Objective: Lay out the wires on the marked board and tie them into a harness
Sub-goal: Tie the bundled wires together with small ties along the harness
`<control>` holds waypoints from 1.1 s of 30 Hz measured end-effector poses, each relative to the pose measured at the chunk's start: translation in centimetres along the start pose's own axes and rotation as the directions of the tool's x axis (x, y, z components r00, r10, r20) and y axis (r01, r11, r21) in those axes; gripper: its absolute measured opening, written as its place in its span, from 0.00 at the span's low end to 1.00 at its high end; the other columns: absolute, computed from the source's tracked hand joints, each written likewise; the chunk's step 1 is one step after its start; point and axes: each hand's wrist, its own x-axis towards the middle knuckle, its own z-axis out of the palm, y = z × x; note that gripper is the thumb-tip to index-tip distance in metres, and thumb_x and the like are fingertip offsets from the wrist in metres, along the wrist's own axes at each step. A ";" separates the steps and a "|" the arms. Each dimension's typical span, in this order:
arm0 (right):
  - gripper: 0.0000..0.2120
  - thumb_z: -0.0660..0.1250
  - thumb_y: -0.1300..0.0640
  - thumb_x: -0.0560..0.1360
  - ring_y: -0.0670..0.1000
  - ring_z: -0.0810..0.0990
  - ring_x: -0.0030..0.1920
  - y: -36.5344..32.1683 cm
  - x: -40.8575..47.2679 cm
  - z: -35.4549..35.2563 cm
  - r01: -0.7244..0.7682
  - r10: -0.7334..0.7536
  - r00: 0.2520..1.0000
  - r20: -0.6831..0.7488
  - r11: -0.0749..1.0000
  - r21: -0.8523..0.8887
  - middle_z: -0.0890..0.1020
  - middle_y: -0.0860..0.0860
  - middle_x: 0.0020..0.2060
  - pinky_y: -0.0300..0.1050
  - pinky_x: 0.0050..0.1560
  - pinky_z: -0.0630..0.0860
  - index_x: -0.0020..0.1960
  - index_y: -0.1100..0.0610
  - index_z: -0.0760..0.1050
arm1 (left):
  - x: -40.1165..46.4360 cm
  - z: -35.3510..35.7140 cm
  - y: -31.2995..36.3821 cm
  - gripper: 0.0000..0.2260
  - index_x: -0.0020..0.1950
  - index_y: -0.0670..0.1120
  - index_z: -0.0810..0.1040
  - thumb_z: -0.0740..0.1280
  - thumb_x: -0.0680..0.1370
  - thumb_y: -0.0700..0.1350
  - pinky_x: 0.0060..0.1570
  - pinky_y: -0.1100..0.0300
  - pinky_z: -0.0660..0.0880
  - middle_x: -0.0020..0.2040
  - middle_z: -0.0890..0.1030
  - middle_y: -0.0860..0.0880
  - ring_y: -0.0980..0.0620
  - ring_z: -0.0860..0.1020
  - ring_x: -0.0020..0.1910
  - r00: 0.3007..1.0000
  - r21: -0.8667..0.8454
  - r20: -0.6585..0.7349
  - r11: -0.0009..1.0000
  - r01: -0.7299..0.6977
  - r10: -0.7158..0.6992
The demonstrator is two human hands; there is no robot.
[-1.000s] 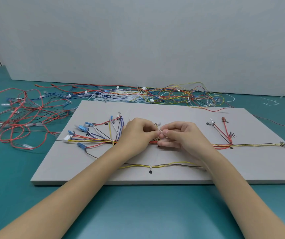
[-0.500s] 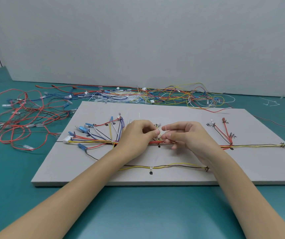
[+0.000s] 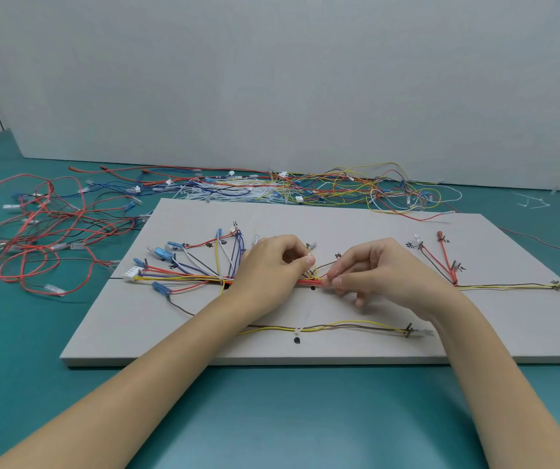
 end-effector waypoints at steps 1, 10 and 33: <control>0.03 0.71 0.69 0.72 0.49 0.83 0.38 0.0 0.0 -0.1 0.004 -0.004 1.000 0.014 1.000 -0.011 0.86 0.57 0.42 0.39 0.30 0.77 0.45 0.63 0.82 | 0.0 0.0 0.0 0.05 0.43 0.47 0.82 0.69 0.77 0.46 0.54 0.46 0.74 0.39 0.83 0.49 0.48 0.81 0.45 1.000 0.002 -0.001 1.000 0.001 -0.001; 0.06 0.70 0.70 0.72 0.48 0.81 0.38 0.0 -0.2 -0.6 0.017 -0.013 0.996 0.087 0.999 -0.049 0.86 0.57 0.44 0.39 0.30 0.77 0.43 0.61 0.82 | 0.0 -0.1 0.0 0.05 0.41 0.48 0.82 0.71 0.76 0.46 0.55 0.47 0.74 0.40 0.84 0.51 0.49 0.81 0.45 0.999 0.003 0.019 1.000 0.026 -0.026; 0.05 0.72 0.69 0.72 0.39 0.75 0.22 0.3 1.1 3.2 0.160 -0.119 0.938 -0.325 0.982 0.104 0.83 0.48 0.27 0.26 0.26 0.67 0.41 0.60 0.83 | 0.3 -0.2 -0.5 0.03 0.46 0.41 0.86 0.74 0.73 0.39 0.47 0.54 0.80 0.39 0.85 0.46 0.49 0.84 0.41 0.998 -0.196 -0.036 0.980 0.036 -0.043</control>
